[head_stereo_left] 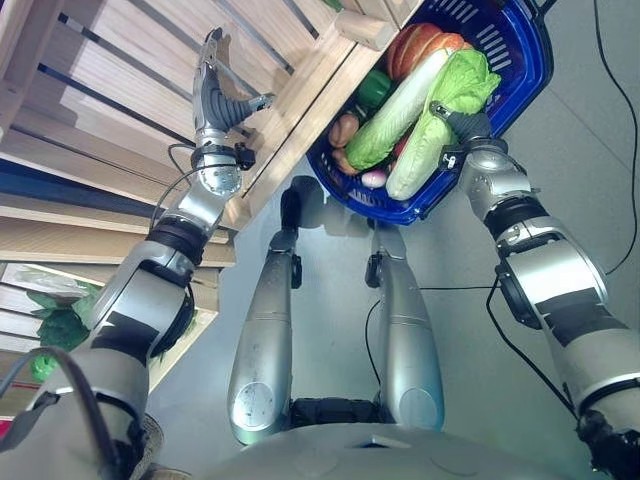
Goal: Pick up fruits and vegetables into the basket
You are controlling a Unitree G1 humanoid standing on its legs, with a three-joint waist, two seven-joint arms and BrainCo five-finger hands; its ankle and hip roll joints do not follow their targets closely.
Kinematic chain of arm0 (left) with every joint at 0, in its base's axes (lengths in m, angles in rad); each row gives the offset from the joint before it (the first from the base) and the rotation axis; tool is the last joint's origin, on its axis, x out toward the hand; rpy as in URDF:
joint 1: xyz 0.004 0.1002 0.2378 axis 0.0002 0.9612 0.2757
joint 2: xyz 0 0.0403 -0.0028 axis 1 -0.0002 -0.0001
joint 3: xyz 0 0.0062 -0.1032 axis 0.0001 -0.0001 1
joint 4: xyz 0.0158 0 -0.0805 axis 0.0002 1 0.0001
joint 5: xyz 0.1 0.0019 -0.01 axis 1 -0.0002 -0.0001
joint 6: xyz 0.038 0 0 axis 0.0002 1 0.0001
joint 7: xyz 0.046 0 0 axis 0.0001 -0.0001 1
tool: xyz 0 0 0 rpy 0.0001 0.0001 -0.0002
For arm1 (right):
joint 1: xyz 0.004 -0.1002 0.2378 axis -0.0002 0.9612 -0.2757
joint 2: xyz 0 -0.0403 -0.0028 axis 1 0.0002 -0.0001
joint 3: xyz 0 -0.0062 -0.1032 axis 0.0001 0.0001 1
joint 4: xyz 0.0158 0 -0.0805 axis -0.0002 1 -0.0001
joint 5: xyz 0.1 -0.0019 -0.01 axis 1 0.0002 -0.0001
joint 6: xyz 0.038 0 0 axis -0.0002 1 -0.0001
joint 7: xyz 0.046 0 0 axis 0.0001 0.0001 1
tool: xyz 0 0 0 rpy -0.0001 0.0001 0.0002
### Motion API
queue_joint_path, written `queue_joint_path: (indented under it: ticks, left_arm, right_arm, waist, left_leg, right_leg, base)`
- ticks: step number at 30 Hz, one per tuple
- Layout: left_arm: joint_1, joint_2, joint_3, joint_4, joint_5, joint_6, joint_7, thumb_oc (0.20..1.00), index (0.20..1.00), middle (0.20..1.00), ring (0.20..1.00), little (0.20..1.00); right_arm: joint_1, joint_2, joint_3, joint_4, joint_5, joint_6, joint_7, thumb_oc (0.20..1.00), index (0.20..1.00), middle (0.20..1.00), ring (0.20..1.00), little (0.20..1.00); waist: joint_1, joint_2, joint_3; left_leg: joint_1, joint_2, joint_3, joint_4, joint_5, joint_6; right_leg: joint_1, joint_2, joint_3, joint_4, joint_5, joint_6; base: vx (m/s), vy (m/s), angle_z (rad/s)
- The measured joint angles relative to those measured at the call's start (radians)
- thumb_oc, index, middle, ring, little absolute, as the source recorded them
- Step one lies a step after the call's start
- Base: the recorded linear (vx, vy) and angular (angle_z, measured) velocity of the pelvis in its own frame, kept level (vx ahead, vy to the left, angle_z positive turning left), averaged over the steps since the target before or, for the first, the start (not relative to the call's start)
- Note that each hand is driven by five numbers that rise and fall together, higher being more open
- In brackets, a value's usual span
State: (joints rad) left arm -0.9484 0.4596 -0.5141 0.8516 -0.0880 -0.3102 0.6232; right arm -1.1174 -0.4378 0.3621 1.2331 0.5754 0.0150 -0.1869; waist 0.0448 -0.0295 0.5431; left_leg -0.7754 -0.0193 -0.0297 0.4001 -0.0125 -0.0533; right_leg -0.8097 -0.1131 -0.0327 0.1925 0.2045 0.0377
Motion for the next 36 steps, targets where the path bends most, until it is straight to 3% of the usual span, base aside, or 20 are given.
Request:
queue_joint_path:
  ticks: [1,2,3,4,9,28,36]
  left_arm:
    - [0.0,-0.005,0.0,0.0,0.0,0.0,0.001,1.0,1.0,1.0,1.0,1.0]
    - [0.0,-0.01,0.0,0.0,0.0,0.0,0.002,1.0,1.0,1.0,1.0,1.0]
    - [0.0,-0.012,0.0,0.0,0.0,0.0,0.002,1.0,1.0,1.0,1.0,1.0]
    - [0.0,-0.014,0.0,0.0,0.0,0.0,0.003,1.0,1.0,1.0,1.0,1.0]
    - [0.0,-0.016,0.0,0.0,0.0,0.0,0.017,1.0,1.0,1.0,1.0,1.0]
    - [0.001,-0.018,-0.001,-0.003,0.0,-0.001,0.022,1.0,1.0,1.0,1.0,1.0]
    - [0.067,-0.013,0.001,-0.004,0.003,-0.001,-0.005,1.0,1.0,1.0,1.0,1.0]
  right_arm:
    - [0.0,0.0,0.0,0.002,0.0,0.007,-0.007,0.291,0.291,0.291,0.291,0.291]
    - [0.0,0.001,0.0,0.002,0.0,0.016,-0.017,0.677,0.677,0.677,0.677,0.677]
    - [-0.002,0.003,0.0,0.004,0.0,0.025,-0.026,0.875,0.875,0.875,0.875,0.875]
    - [-0.005,0.003,0.0,0.007,0.0,0.035,-0.035,1.0,1.0,1.0,1.0,1.0]
    - [-0.02,0.005,-0.001,0.048,-0.007,0.078,-0.068,1.0,1.0,1.0,1.0,1.0]
    - [-0.029,0.004,-0.001,0.053,-0.009,0.077,-0.079,1.0,1.0,1.0,1.0,1.0]
    - [-0.007,0.004,-0.005,0.047,-0.033,-0.005,-0.136,1.0,1.0,1.0,1.0,1.0]
  waist:
    - [0.004,0.0,0.0]
    - [0.006,0.0,0.0]
    - [0.006,0.0,0.0]
    - [0.006,0.0,0.0]
    - [0.005,0.001,-0.001]
    - [0.006,0.008,0.0]
    - [0.006,0.011,0.001]
  left_leg:
    - [0.0,0.0,0.0,0.0,0.001,0.0]
    - [0.0,0.0,0.0,0.0,0.002,-0.001]
    - [-0.001,0.0,0.0,0.0,0.002,-0.001]
    - [-0.001,0.0,0.0,0.0,0.002,-0.001]
    - [-0.007,-0.001,0.002,0.003,0.004,-0.003]
    - [-0.025,-0.001,0.003,0.017,0.005,-0.002]
    - [0.07,0.0,0.008,0.011,0.003,0.0]
  right_leg:
    - [-0.001,0.0,0.0,0.001,0.0,0.0]
    - [-0.001,0.0,0.0,0.002,0.0,0.0]
    - [-0.002,0.0,0.0,0.002,0.0,0.0]
    - [-0.002,-0.001,0.0,0.002,0.0,0.0]
    - [-0.008,-0.002,0.0,0.002,-0.003,0.005]
    - [-0.025,-0.002,0.001,0.012,0.0,0.0]
    - [0.069,0.0,0.006,-0.001,0.002,-0.002]
  base:
    - [0.0,0.0,0.0]
    - [0.0,0.0,0.0]
    - [0.0,0.0,0.0]
    - [0.0,0.0,0.0]
    - [0.0,0.007,0.0]
    - [0.0,0.0,0.0]
    - [-0.02,0.013,-0.01]
